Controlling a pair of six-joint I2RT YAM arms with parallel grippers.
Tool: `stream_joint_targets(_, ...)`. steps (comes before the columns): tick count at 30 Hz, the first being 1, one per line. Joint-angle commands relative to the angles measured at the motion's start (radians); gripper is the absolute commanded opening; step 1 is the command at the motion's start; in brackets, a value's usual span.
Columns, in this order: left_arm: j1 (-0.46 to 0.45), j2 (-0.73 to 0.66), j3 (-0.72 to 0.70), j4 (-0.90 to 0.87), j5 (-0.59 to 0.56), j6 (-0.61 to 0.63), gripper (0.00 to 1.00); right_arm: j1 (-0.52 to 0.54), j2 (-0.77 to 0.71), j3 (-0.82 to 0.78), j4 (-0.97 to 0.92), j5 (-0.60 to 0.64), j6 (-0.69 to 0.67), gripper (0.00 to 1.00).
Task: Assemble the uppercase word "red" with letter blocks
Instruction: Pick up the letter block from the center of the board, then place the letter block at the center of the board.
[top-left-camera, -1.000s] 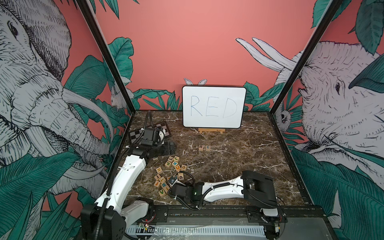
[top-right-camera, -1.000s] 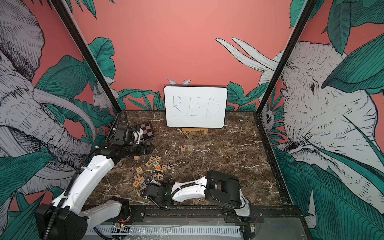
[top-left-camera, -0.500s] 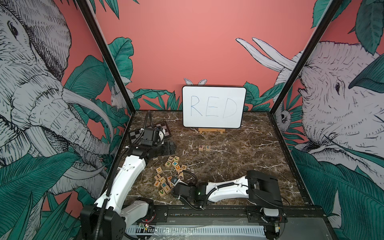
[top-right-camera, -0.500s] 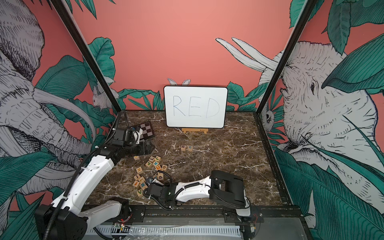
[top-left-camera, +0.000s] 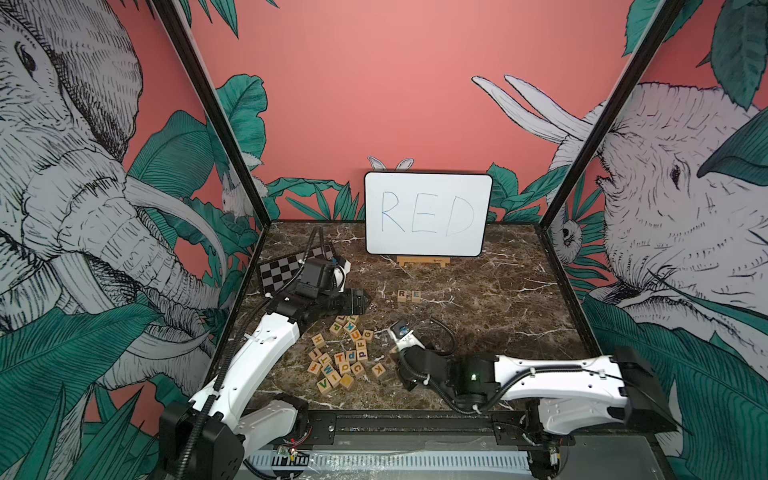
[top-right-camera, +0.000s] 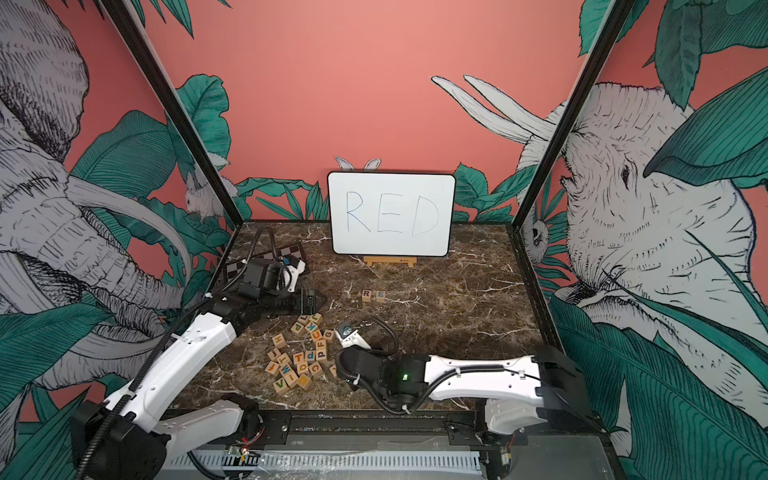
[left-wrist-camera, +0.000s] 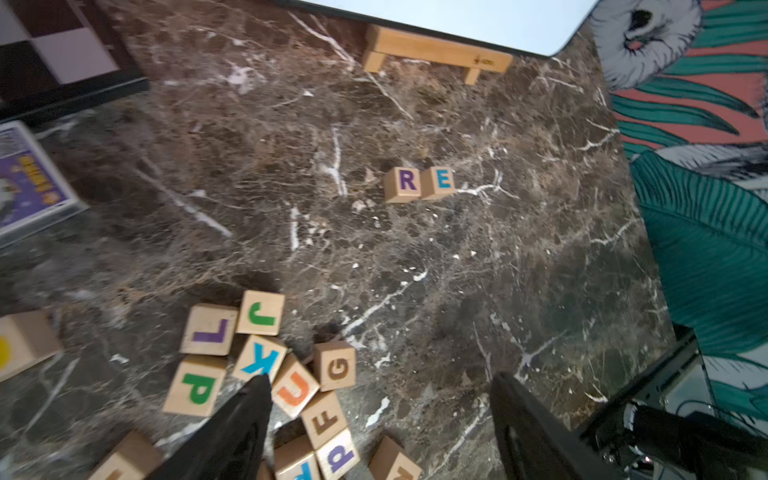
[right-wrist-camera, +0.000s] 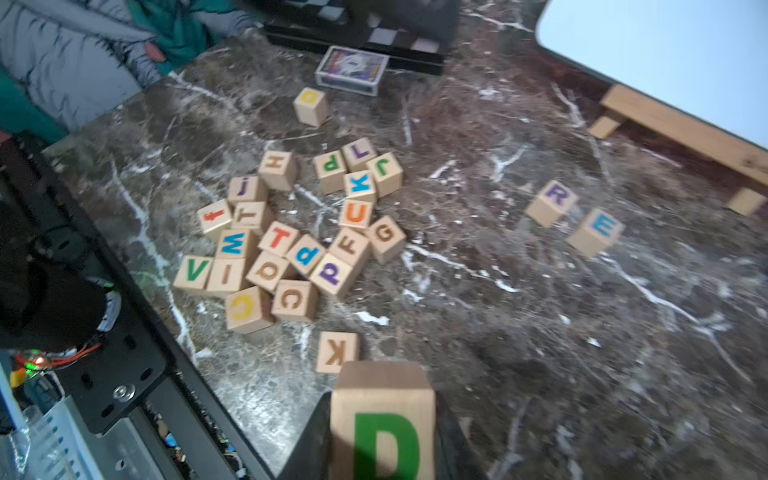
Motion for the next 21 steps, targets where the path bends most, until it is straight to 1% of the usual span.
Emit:
stream_joint_targets(1, -0.033, -0.007, -0.035, 0.094, 0.003, -0.074, 0.82, -0.090, -0.110, -0.029, -0.194, 0.092, 0.101, 0.10)
stream_joint_targets(3, -0.064, -0.012, -0.085, 0.171, 0.004, -0.122, 0.82, -0.195, -0.180, -0.034, -0.287, 0.091, 0.109, 0.11)
stream_joint_targets(5, -0.097, -0.010, -0.128, 0.244, -0.001, -0.155, 0.82, -0.317, -0.221, -0.047, -0.316, 0.033, 0.096, 0.11)
stream_joint_targets(7, -0.106, 0.012, -0.141, 0.281, 0.026, -0.173, 0.82, -0.438, -0.228, -0.053, -0.319, -0.040, 0.075, 0.11)
stream_joint_targets(9, -0.108, 0.041, -0.133, 0.274, 0.026, -0.184, 0.82, -0.536, -0.195, -0.037, -0.314, -0.098, 0.051, 0.11)
stream_joint_targets(11, -0.108, 0.061, -0.128, 0.274, 0.030, -0.185, 0.82, -0.591, -0.135, -0.010, -0.310, -0.132, 0.039, 0.12)
stream_joint_targets(13, -0.108, 0.075, -0.121, 0.271, 0.034, -0.184, 0.82, -0.623, -0.075, 0.016, -0.293, -0.152, 0.033, 0.12)
stream_joint_targets(21, -0.109, 0.082, -0.136, 0.277, 0.015, -0.177, 0.81, -0.669, 0.157, 0.083, -0.155, -0.144, 0.066, 0.13)
